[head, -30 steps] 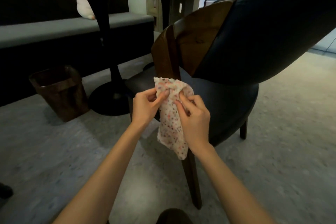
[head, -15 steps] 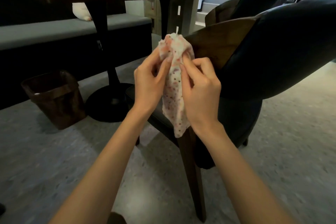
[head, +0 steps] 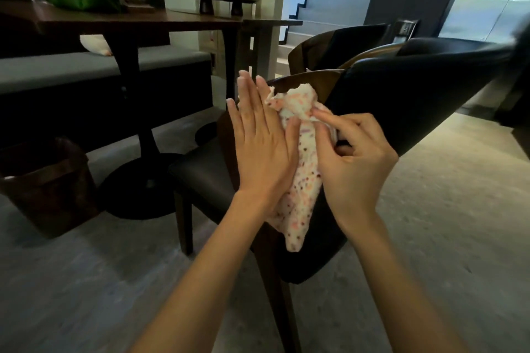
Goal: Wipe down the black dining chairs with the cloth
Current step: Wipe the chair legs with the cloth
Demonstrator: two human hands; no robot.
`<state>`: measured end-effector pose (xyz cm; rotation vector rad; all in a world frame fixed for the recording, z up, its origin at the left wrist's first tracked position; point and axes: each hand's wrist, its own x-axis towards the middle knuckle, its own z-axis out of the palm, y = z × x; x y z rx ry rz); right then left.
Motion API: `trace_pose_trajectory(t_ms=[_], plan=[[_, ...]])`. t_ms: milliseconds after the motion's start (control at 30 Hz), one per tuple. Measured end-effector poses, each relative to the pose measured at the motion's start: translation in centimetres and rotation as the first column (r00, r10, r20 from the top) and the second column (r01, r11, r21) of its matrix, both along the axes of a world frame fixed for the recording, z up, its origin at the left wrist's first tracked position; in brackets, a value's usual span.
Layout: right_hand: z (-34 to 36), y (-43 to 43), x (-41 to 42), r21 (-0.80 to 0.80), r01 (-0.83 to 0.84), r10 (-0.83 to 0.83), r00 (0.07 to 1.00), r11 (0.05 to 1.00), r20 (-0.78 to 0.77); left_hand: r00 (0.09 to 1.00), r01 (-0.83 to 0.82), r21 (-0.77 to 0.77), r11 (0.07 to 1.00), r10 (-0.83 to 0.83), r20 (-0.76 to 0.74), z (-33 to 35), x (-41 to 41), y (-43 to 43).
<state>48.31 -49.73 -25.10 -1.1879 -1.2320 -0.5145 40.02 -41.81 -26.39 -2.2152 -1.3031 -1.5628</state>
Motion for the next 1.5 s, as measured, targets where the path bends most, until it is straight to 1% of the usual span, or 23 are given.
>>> trace_pose_trajectory(t_ms=[67,100,167,233,300,433,500,533,600,700,767,867,967,1067,1100,1167,1300,1400,1433,1500], plan=[[0.2,-0.3,0.6,0.008,-0.008,0.008,1.000,1.000,-0.006,1.000,-0.008,-0.020,1.000,0.008,0.025,0.1,0.4,-0.1],[0.3,-0.5,0.9,0.014,-0.009,0.009,1.000,1.000,-0.015,0.999,0.018,-0.029,0.999,-0.017,0.043,0.1,0.7,-0.3],[0.4,-0.9,1.5,0.028,-0.012,0.013,0.999,1.000,-0.039,0.981,0.169,-0.062,0.984,-0.162,0.109,0.4,1.3,-0.8],[0.5,-1.4,2.2,0.044,-0.019,0.021,0.998,0.999,-0.055,0.934,0.315,-0.080,0.946,-0.294,0.201,0.9,2.1,-1.3],[0.7,-1.9,2.8,0.049,-0.018,0.021,0.997,0.999,-0.070,0.921,0.334,-0.078,0.939,-0.308,0.239,1.2,2.7,-1.7],[0.7,-2.4,3.5,0.077,-0.015,0.025,0.991,0.997,-0.132,0.934,0.298,-0.044,0.954,-0.282,0.219,1.6,3.4,-2.4],[0.6,-2.6,3.9,0.102,-0.007,0.026,0.983,0.995,-0.182,0.916,0.346,-0.004,0.938,-0.337,0.217,2.0,3.8,-2.9],[0.6,-2.7,4.2,0.115,-0.001,0.026,0.975,0.993,-0.219,0.913,0.362,0.023,0.932,-0.359,0.195,2.2,4.1,-3.2],[0.6,-3.0,4.9,0.134,0.024,0.014,0.961,0.991,-0.276,0.933,0.330,0.087,0.940,-0.339,0.117,2.7,4.7,-3.6],[0.7,-3.0,6.1,0.146,0.060,-0.014,0.955,0.987,-0.298,0.975,0.223,0.219,0.950,-0.222,-0.029,3.2,5.8,-4.1],[0.8,-2.9,6.7,0.162,0.058,-0.001,0.942,0.985,-0.335,0.986,0.152,0.294,0.944,-0.122,-0.115,3.4,6.6,-4.4],[0.3,-2.6,7.4,0.167,0.062,0.007,0.924,0.984,-0.383,0.980,0.120,0.363,0.924,-0.052,-0.193,3.3,7.2,-4.5],[-0.9,-2.3,7.6,0.151,0.012,0.057,0.896,0.988,-0.441,0.956,0.125,0.425,0.897,0.006,-0.294,1.2,6.9,-3.8],[-2.2,-2.3,7.6,0.094,-0.045,0.082,0.895,0.995,-0.438,0.927,0.108,0.445,0.889,0.072,-0.368,-1.4,6.0,-2.9],[-2.6,-2.4,7.6,0.063,-0.063,0.084,0.900,0.996,-0.427,0.921,0.112,0.452,0.885,0.078,-0.382,-2.0,5.7,-2.8],[-3.2,-2.7,7.5,-0.011,-0.099,0.087,0.915,0.995,-0.394,0.924,0.162,0.485,0.859,0.041,-0.381,-2.6,5.0,-2.7],[-4.4,-3.5,7.3,-0.150,-0.195,0.129,0.923,0.969,-0.364,0.950,0.225,0.602,0.766,-0.037,-0.309,-2.7,3.6,-2.8],[-5.5,-4.1,7.4,-0.224,-0.252,0.157,0.916,0.941,-0.370,0.948,0.275,0.642,0.716,-0.092,-0.304,-2.5,3.2,-3.0],[-5.9,-4.2,7.5,-0.247,-0.260,0.158,0.916,0.933,-0.368,0.943,0.294,0.637,0.712,-0.106,-0.317,-2.6,3.1,-3.0],[-6.8,-4.3,7.8,-0.310,-0.265,0.147,0.923,0.913,-0.357,0.925,0.324,0.585,0.743,-0.120,-0.359,-3.5,2.6,-3.0]])
